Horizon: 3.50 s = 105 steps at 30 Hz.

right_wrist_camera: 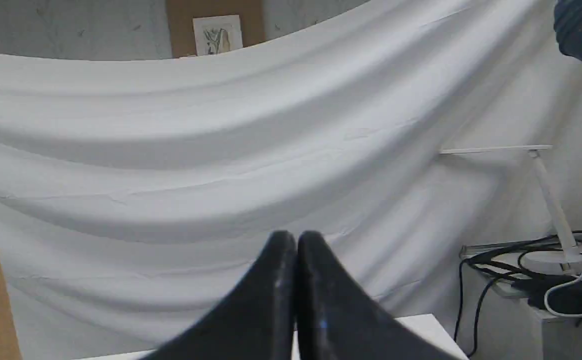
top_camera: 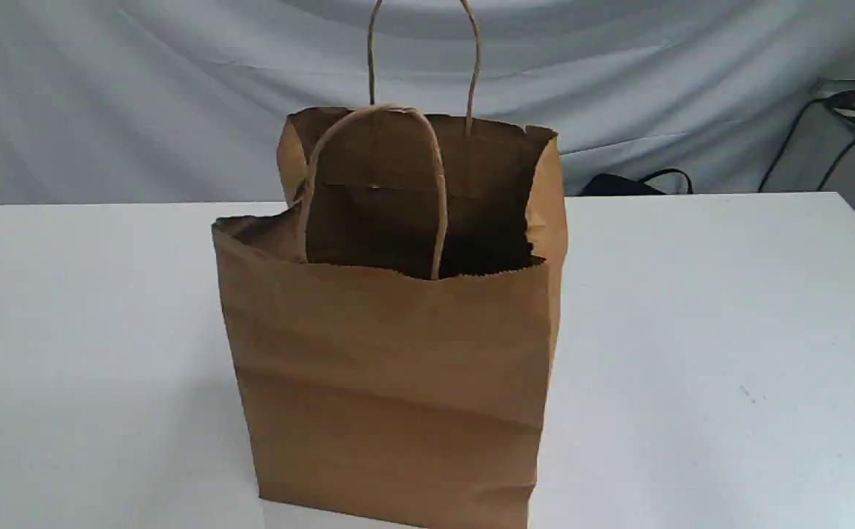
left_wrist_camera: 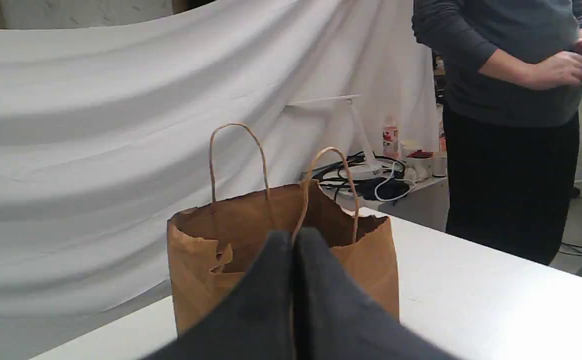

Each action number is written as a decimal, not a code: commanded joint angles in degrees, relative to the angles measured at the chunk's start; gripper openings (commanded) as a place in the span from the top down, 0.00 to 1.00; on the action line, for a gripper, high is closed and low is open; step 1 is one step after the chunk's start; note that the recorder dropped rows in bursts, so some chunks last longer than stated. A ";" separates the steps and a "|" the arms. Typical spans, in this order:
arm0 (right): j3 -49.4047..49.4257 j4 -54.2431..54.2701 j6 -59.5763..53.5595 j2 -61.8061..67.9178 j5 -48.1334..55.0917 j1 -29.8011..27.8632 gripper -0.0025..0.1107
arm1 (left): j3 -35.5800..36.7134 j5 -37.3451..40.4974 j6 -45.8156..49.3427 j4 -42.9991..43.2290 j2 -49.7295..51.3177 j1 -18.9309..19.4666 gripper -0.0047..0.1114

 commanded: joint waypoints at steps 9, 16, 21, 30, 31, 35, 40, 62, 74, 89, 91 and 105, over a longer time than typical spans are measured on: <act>6.95 -47.00 44.61 -0.15 -0.45 -0.33 0.98 | 0.35 -0.09 -0.42 0.20 -0.07 -0.30 0.96; 6.95 -49.68 43.39 -0.15 3.90 -0.33 0.98 | 0.35 -0.09 -0.42 0.20 -0.07 -0.30 0.96; 6.95 -49.68 42.65 -0.15 6.64 -0.33 0.98 | 0.35 -0.09 -0.42 0.20 -0.07 -0.30 0.96; 6.95 -44.49 42.91 -0.15 7.83 -0.33 0.98 | 0.35 -0.09 -0.42 0.20 -0.07 -0.30 0.96; 6.95 -44.49 42.91 -0.15 7.83 -0.33 0.98 | 0.35 -0.09 -0.42 0.20 -0.07 -0.30 0.96; 6.95 -44.49 42.91 -0.15 7.83 -0.33 0.98 | 0.35 -0.09 -0.42 0.20 -0.07 -0.30 0.96; 6.95 -44.49 42.91 -0.15 7.83 -0.33 0.98 | 0.35 -0.09 -0.42 0.20 -0.07 -0.30 0.96; 6.95 -44.49 42.91 -0.15 7.83 -0.33 0.98 | 0.35 -5.62 -0.17 1.54 -0.07 2.97 0.96; 6.95 -44.49 42.91 -0.15 7.83 -0.33 0.98 | 17.96 -27.56 -3.90 0.56 0.04 26.91 0.96; 6.95 -44.49 42.91 -0.15 7.83 -0.33 0.98 | 32.85 -30.54 1.51 1.31 -0.89 28.34 0.96; 6.95 -44.49 42.91 -0.15 7.83 -0.33 0.98 | 35.12 -31.50 1.51 1.97 -2.99 28.34 0.96; 6.95 -44.50 42.91 -0.15 7.60 -0.33 0.98 | 37.59 -23.20 1.31 4.71 -6.74 33.36 0.96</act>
